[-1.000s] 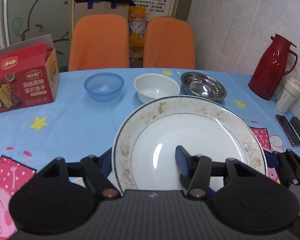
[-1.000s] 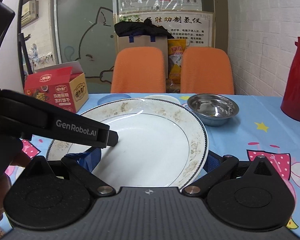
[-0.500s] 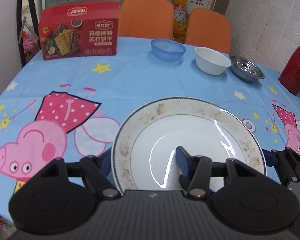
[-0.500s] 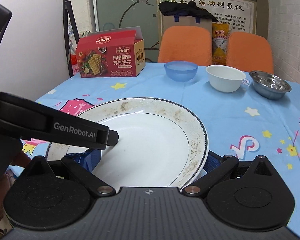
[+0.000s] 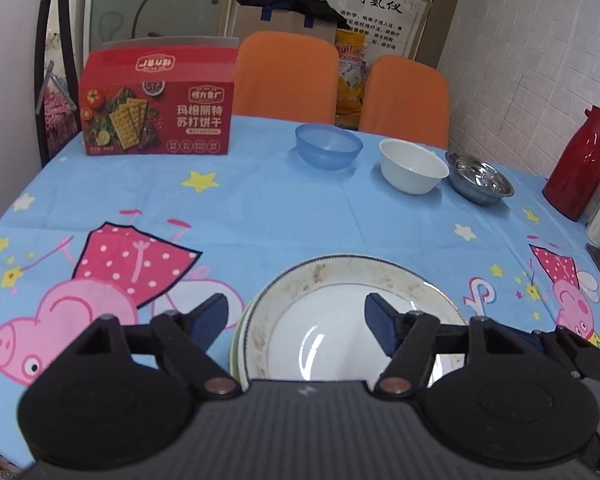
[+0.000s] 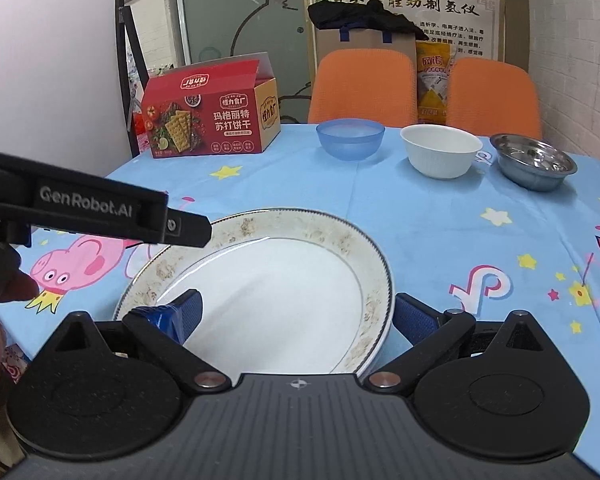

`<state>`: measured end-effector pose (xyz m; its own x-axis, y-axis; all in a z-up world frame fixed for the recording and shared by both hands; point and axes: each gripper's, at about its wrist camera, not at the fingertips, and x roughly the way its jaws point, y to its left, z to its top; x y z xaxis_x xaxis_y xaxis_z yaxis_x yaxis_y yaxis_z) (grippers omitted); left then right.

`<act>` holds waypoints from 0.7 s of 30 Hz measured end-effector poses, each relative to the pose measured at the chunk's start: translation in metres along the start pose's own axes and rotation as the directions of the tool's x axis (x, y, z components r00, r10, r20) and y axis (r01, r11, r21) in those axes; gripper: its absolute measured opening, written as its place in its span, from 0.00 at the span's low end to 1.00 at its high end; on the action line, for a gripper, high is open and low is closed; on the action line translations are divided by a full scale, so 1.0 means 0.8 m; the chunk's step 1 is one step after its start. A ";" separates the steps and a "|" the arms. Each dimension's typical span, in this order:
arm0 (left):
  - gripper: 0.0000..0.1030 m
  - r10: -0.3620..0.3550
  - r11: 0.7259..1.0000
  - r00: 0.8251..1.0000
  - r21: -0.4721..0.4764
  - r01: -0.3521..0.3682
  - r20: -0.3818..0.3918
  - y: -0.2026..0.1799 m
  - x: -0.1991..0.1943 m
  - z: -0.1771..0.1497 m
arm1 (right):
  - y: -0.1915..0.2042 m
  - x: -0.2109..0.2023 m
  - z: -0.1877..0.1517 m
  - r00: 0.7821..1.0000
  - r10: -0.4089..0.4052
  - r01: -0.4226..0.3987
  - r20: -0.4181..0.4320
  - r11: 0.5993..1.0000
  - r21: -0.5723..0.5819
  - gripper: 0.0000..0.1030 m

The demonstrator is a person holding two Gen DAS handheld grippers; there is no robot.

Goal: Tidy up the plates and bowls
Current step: 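Carry the rimmed plate with the left gripper and lower it onto the plate stack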

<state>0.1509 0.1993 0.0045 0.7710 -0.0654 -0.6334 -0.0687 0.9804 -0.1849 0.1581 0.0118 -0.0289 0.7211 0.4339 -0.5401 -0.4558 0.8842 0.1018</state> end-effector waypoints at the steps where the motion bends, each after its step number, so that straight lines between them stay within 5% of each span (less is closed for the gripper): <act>1: 0.67 -0.004 1.000 1.000 -0.002 0.004 0.000 -0.002 -0.001 0.000 | -0.003 -0.004 -0.001 1.000 0.003 -0.003 0.015 1.000 0.006 0.86; 10: 0.70 -0.038 0.999 0.999 0.013 0.038 -0.024 -0.031 0.010 -0.006 | -0.032 -0.019 -0.007 1.000 -0.017 0.016 0.024 0.999 0.040 0.86; 21: 0.71 -0.085 0.995 0.995 0.038 0.087 -0.059 -0.087 0.033 0.003 | -0.135 -0.038 -0.032 0.988 -0.155 0.149 0.004 0.962 0.230 0.87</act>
<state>0.1775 0.1301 0.0025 0.7351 -0.1593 -0.6590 0.0228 0.9773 -0.2108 0.1717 -0.1015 -0.0450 0.7851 0.2927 -0.5458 -0.2108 0.9549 0.2090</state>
